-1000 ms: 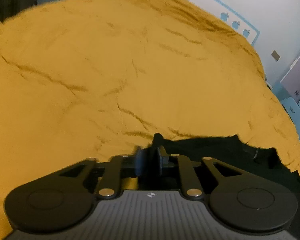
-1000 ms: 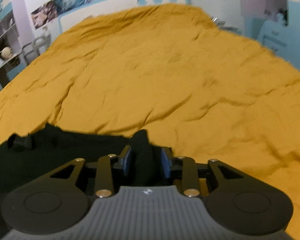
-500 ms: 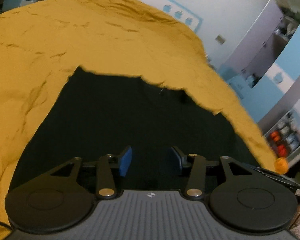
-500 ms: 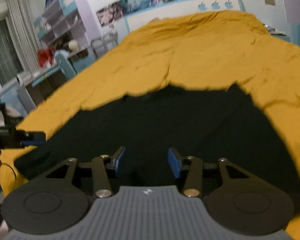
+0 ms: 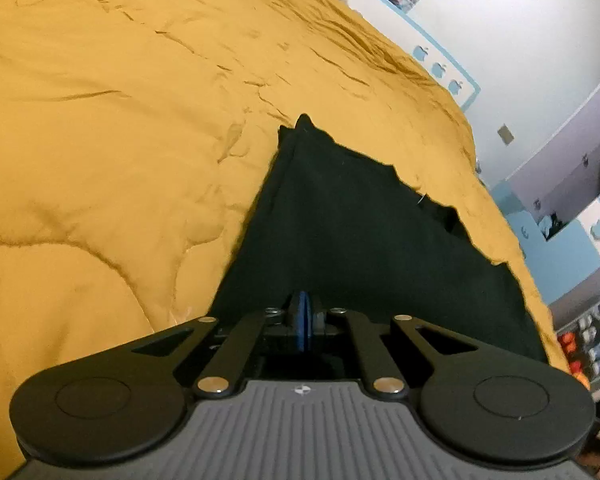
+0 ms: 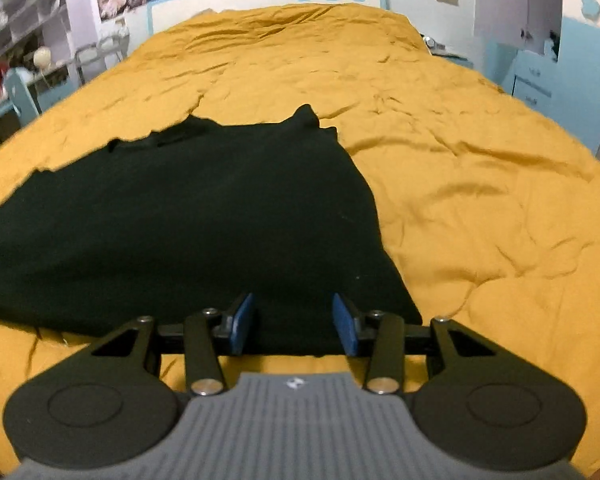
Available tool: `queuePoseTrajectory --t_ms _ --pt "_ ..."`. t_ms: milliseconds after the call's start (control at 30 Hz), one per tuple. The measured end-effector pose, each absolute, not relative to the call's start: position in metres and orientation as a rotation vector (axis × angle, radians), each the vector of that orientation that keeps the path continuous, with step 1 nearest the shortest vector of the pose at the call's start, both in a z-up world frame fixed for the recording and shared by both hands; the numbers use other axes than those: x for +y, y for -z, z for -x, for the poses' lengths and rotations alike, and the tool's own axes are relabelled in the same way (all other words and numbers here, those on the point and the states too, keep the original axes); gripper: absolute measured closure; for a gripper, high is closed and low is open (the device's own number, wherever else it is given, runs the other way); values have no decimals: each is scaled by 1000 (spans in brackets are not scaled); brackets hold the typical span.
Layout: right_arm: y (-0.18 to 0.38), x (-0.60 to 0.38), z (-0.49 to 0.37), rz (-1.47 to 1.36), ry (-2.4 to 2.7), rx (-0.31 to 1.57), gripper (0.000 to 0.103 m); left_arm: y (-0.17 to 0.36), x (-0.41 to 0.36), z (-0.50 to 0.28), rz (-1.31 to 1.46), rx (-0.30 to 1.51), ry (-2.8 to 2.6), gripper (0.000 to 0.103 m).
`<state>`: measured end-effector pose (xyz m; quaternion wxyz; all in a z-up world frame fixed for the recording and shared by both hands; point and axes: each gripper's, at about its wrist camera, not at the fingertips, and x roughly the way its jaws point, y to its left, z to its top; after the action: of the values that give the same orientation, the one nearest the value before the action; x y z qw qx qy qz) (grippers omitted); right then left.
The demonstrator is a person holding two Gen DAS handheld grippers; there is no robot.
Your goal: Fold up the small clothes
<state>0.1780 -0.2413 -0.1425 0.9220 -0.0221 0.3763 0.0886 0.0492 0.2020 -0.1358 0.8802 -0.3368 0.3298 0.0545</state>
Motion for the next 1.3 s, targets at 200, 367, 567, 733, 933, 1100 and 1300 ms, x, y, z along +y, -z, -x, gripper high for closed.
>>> queuePoseTrajectory --t_ms 200,367,567,733,933,1100,1300 --pt "110 -206 -176 -98 -254 673 51 104 166 -68 693 605 -2 63" --pt "110 -139 -188 -140 -468 639 47 99 119 -117 643 618 161 60" --pt "144 -106 -203 -217 -530 707 50 129 100 -156 589 703 117 61" --pt "150 -178 -211 -293 -335 683 60 136 122 -141 629 702 76 61" --pt "142 -273 -207 -342 -136 629 74 127 158 -116 607 668 -43 60" --pt "146 -289 -200 -303 -62 636 71 128 190 -94 589 652 -168 63" --pt "122 -266 -201 -288 7 582 58 137 209 -80 700 615 -158 64"
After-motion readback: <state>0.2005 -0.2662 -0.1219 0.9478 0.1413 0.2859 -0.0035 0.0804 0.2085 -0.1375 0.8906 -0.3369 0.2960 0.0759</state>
